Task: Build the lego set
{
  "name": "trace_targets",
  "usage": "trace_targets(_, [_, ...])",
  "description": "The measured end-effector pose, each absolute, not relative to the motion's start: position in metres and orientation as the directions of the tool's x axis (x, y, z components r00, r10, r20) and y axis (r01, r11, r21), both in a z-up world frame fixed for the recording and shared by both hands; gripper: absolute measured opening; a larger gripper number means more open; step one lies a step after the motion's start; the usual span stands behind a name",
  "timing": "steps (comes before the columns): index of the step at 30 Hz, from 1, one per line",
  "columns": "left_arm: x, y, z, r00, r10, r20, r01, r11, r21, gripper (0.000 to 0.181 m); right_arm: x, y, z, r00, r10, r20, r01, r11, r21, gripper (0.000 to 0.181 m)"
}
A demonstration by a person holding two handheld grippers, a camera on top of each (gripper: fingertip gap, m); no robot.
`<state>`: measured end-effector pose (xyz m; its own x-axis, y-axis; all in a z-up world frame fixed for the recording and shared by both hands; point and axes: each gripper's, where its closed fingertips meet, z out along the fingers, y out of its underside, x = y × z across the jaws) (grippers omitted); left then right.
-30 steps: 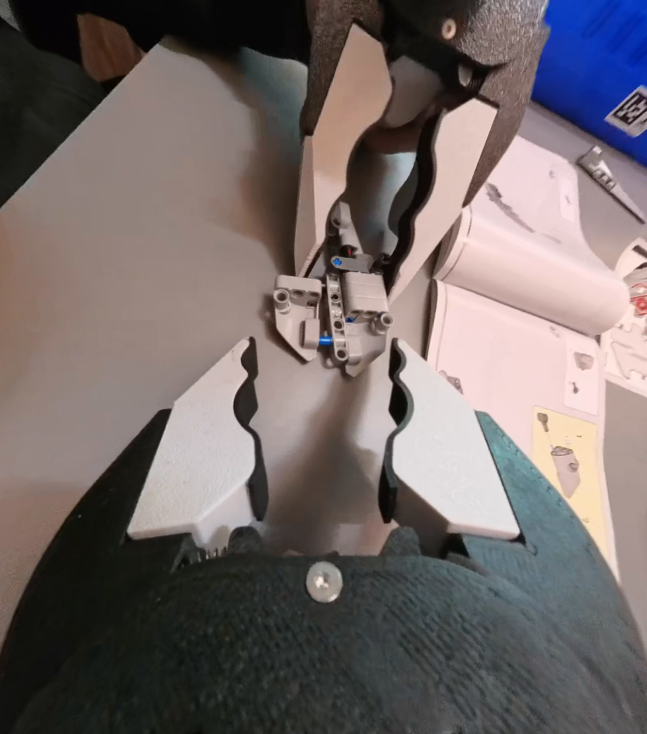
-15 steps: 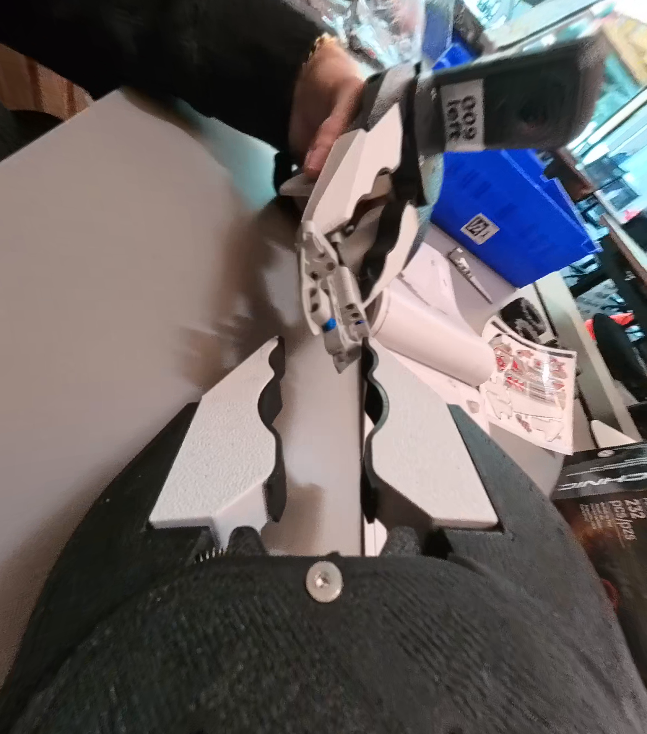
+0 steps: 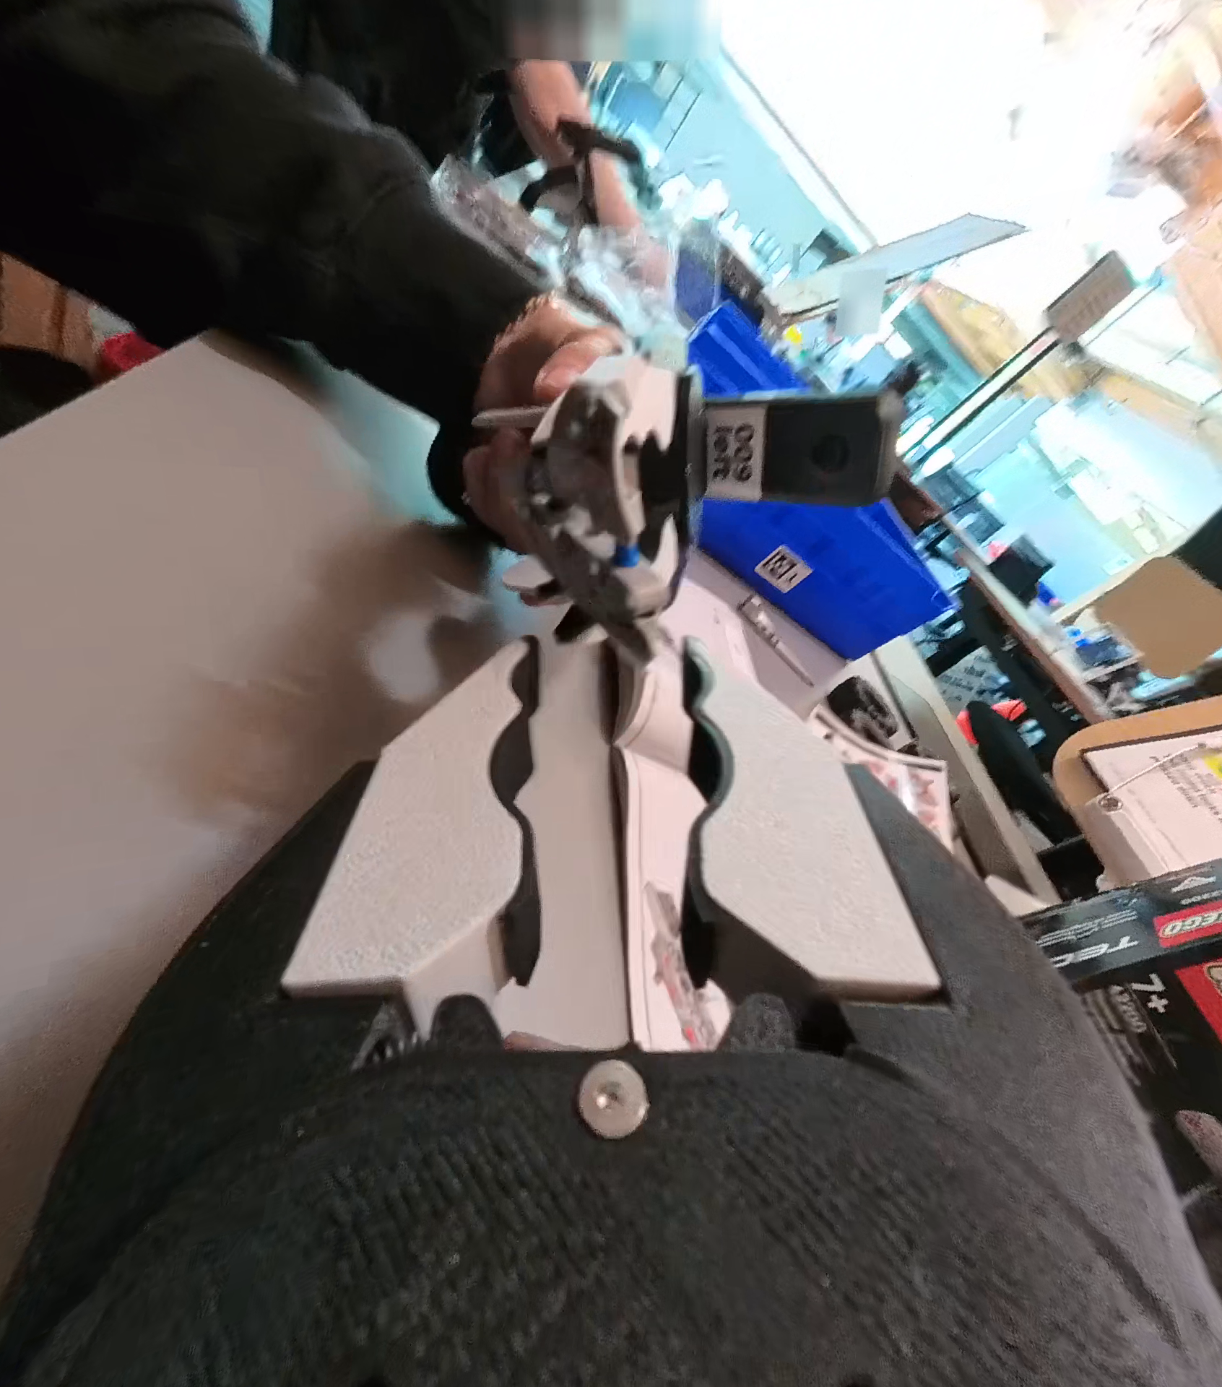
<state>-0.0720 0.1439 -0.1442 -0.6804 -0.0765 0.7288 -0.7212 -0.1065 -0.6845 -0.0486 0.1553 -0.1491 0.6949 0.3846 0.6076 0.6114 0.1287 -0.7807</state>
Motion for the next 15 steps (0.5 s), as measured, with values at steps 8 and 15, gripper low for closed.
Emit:
trace_targets(8, [-0.078,0.137,-0.152,-0.711,-0.090,0.697,-0.698,-0.023,-0.716,0.042,-0.059,0.152,-0.156,0.639,0.424,0.642,0.658,0.130,-0.741,0.014])
trace_targets(15, [-0.033,0.186,-0.149,-0.744,-0.599,0.297,-0.399,0.041,-0.916,0.045,-0.015,0.162,-0.162,0.469,0.223,0.855,0.883,-0.093,-0.460,0.010])
